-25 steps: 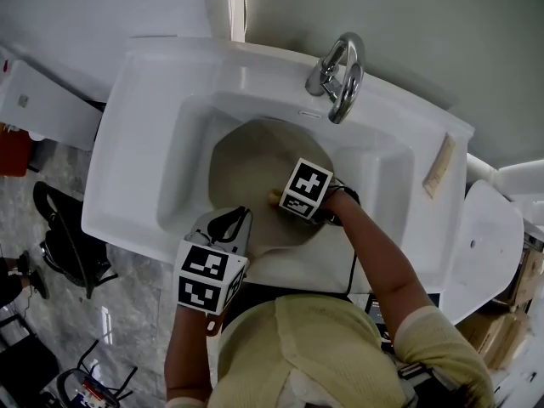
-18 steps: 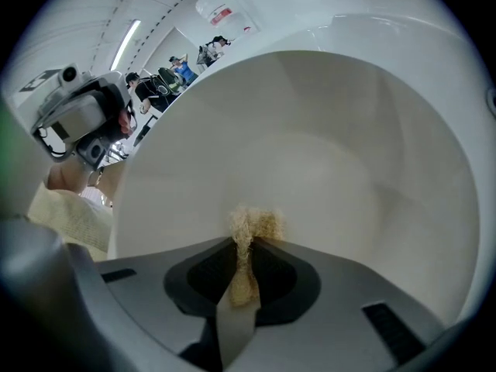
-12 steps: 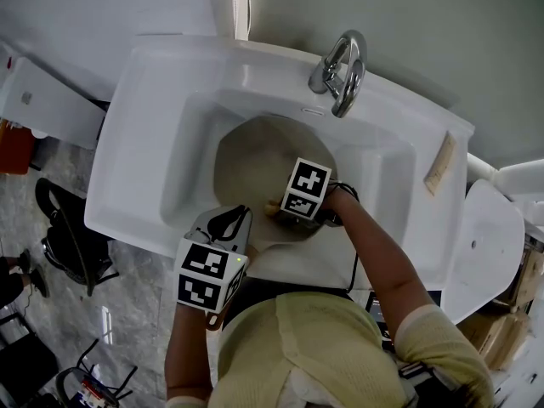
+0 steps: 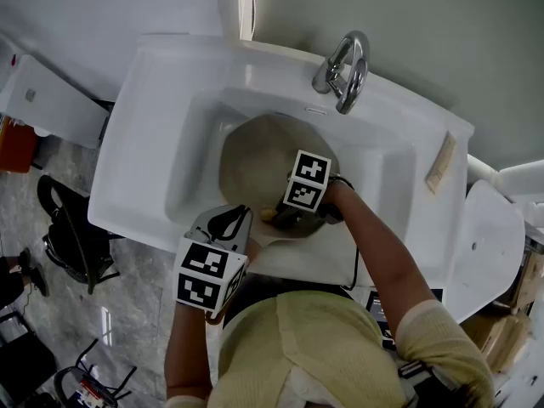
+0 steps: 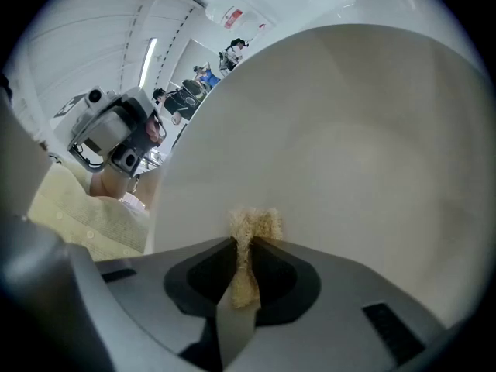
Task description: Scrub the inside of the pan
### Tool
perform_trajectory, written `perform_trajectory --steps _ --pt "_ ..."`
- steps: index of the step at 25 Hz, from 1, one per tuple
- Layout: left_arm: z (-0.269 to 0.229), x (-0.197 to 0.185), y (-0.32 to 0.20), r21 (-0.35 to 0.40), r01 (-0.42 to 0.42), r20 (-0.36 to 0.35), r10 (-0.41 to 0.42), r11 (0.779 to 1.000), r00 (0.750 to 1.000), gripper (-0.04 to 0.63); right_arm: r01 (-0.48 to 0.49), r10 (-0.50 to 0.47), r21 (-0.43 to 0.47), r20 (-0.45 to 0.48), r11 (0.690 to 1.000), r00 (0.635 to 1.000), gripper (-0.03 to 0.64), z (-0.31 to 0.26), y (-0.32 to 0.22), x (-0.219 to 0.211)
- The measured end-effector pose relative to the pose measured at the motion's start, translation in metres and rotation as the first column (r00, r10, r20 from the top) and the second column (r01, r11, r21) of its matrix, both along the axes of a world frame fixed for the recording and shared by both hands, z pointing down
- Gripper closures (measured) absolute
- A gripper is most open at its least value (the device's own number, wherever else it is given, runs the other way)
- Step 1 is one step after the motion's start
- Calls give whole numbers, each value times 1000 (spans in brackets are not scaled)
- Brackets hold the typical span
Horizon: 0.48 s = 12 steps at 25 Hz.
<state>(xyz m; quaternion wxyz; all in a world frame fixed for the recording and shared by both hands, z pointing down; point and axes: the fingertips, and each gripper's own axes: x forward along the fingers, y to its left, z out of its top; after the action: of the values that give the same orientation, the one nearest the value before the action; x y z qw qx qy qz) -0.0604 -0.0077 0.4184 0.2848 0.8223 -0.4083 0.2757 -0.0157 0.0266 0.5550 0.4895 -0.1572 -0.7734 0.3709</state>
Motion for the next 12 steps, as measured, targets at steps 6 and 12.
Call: perform_trajectory --steps 6,12 --pt "-2 -1 5 4 -16 7 16 1000 1000 523 -19 25 -85 75 996 997 543 -17 6 -3" --pt "-5 1 8 10 -34 9 34 999 999 523 5 20 -141 173 990 985 543 -44 17 -8"
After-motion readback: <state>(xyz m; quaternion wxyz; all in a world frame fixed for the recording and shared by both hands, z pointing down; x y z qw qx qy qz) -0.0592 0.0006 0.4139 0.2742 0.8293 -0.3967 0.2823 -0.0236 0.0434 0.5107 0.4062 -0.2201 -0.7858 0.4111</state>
